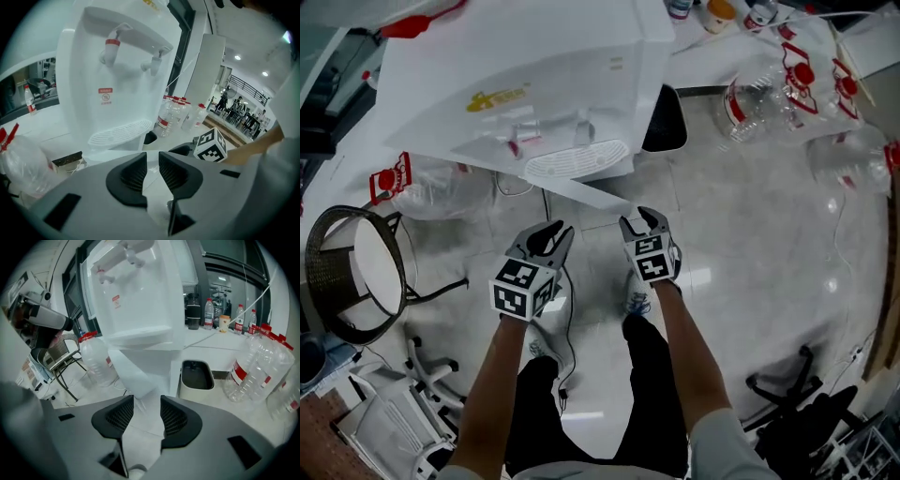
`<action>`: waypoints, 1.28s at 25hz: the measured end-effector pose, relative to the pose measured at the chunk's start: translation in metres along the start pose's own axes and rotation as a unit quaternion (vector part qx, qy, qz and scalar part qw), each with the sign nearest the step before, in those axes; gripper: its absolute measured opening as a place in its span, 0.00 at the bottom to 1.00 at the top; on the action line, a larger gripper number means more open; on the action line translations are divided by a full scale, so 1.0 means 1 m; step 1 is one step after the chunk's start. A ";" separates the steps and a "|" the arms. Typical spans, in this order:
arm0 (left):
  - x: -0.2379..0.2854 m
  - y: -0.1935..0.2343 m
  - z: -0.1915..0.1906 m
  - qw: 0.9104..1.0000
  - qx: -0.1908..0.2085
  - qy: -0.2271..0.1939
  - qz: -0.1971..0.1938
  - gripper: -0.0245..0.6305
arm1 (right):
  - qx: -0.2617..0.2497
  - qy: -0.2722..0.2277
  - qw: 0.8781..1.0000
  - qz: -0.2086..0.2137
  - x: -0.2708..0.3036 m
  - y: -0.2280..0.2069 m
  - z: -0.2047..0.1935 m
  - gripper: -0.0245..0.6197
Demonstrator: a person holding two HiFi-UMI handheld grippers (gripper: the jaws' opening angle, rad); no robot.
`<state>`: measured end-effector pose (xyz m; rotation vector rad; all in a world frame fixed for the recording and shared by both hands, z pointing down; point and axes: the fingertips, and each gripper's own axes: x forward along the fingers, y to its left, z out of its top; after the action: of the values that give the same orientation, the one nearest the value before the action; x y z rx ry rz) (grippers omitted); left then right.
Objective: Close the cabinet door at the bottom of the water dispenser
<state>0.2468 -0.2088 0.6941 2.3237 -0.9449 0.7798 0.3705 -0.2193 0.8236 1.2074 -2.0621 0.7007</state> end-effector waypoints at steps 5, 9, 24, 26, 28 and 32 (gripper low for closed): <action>0.030 -0.002 0.013 1.000 -0.015 -0.009 0.003 0.18 | -0.008 -0.010 1.000 -0.001 0.020 -0.032 0.023 0.35; 0.043 0.000 0.015 0.999 -0.028 -0.011 0.012 0.18 | -0.011 -0.013 1.000 -0.009 0.040 -0.058 0.042 0.32; -0.004 -0.006 0.029 0.998 -0.063 0.003 0.031 0.18 | 0.020 -0.003 0.999 -0.044 -0.036 -0.093 0.072 0.28; -0.029 -0.012 0.035 0.997 -0.065 0.000 0.031 0.18 | 0.030 -0.008 0.998 -0.055 -0.072 -0.089 0.081 0.26; -0.059 -0.018 0.044 0.997 -0.066 -0.006 0.031 0.18 | 0.040 -0.015 0.997 -0.065 -0.109 -0.080 0.093 0.23; -0.131 -0.023 0.071 0.997 -0.063 -0.028 0.034 0.18 | 0.040 -0.022 0.995 -0.087 -0.187 -0.052 0.119 0.12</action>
<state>0.2085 -0.1805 0.5513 2.2245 -1.0714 0.6667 0.4564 -0.2237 0.6130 1.4383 -1.9512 0.6847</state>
